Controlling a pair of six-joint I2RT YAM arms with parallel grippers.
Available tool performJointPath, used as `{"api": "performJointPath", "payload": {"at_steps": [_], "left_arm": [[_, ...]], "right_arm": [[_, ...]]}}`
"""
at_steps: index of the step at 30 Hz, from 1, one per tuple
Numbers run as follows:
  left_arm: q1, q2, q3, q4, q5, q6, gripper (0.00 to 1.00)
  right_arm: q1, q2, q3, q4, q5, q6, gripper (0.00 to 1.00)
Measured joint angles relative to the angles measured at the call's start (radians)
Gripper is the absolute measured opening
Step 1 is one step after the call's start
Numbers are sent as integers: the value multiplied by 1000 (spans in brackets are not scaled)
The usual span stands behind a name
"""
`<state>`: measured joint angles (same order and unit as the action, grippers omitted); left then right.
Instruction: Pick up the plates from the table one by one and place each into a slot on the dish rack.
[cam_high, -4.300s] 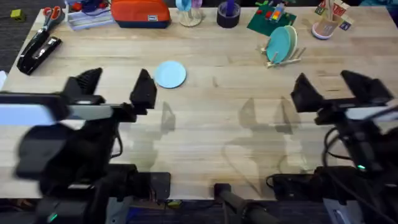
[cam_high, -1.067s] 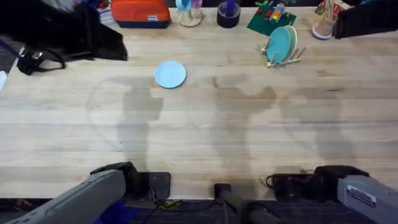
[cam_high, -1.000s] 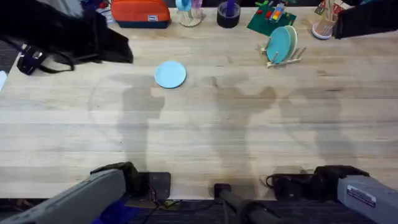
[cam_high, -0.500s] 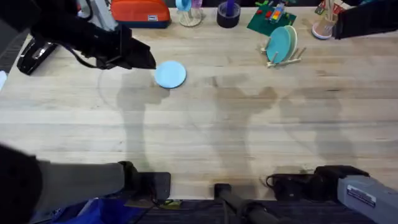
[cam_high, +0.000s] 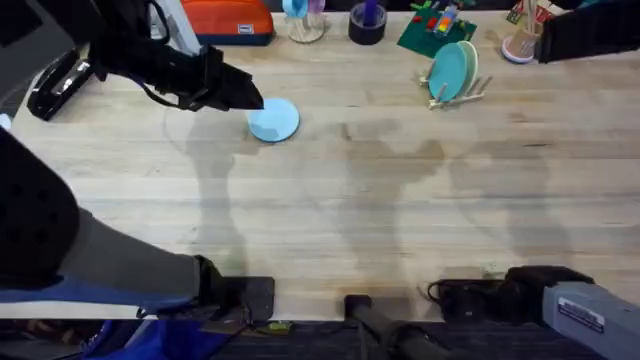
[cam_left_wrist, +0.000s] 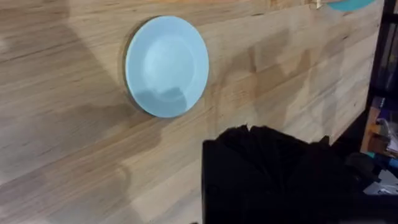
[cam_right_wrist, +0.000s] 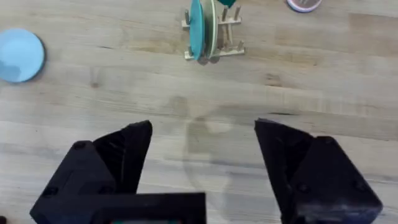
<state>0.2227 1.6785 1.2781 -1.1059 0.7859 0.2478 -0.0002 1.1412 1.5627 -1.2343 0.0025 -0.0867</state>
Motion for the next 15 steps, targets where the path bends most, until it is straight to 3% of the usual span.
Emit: {"api": "performJointPath", "payload": {"at_steps": [11,15], "left_arm": [[110,7,0,2,44,20,42],[120,7,0,2,63,33,42]], "right_arm": [[0,0,0,0,0,0,995],[0,0,0,0,0,0,995]]}}
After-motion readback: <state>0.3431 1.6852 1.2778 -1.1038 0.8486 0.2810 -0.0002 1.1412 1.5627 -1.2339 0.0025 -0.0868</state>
